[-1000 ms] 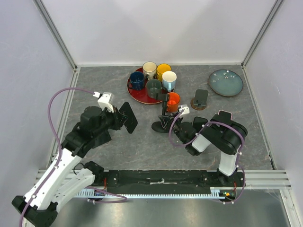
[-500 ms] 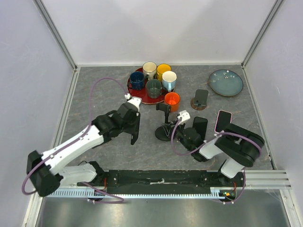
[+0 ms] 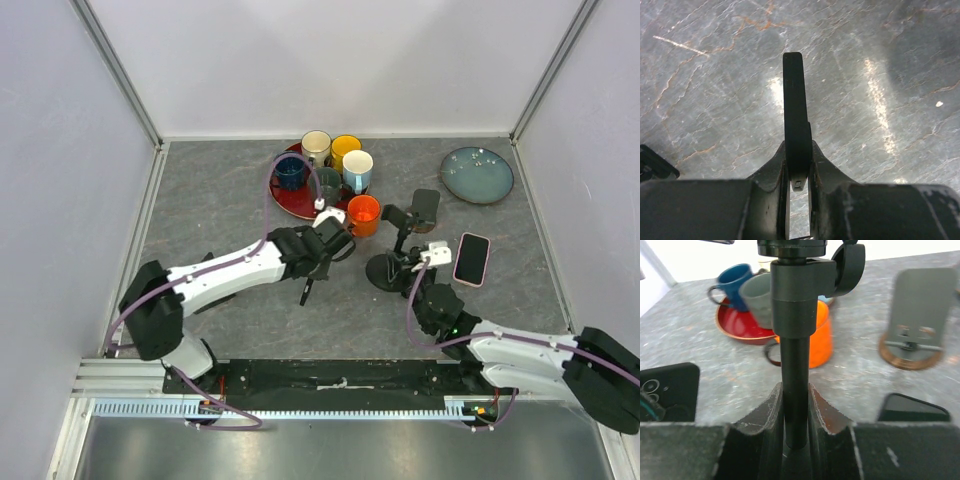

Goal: Remove the phone from the phone stand

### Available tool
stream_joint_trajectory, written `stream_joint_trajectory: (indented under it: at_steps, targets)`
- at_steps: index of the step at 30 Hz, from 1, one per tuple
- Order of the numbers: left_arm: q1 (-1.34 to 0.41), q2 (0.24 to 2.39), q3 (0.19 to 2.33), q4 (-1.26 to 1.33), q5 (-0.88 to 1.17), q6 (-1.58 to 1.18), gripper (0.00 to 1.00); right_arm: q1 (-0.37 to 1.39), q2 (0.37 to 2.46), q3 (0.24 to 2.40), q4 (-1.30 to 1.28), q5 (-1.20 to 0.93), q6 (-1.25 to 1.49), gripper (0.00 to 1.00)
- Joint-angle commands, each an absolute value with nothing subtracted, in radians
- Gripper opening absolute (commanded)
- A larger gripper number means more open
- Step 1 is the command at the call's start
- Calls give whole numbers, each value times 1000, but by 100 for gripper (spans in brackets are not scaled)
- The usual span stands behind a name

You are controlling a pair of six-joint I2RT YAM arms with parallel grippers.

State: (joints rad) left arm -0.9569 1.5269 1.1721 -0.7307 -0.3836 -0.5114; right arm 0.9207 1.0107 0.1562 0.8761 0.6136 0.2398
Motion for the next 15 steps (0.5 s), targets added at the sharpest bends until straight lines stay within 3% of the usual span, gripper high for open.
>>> stream_joint_trajectory:
  at_steps: [1, 4, 15]
  targets:
    - [-992, 1626, 1288, -725, -443, -551, 2, 922, 881, 111, 832, 894, 279, 0]
    - [-1026, 1709, 1353, -752, -466, -551, 5, 920, 775, 92, 761, 971, 288, 0]
    - [-1108, 1874, 1462, -759, -430, -554, 36, 920, 434, 103, 528, 1068, 238, 0]
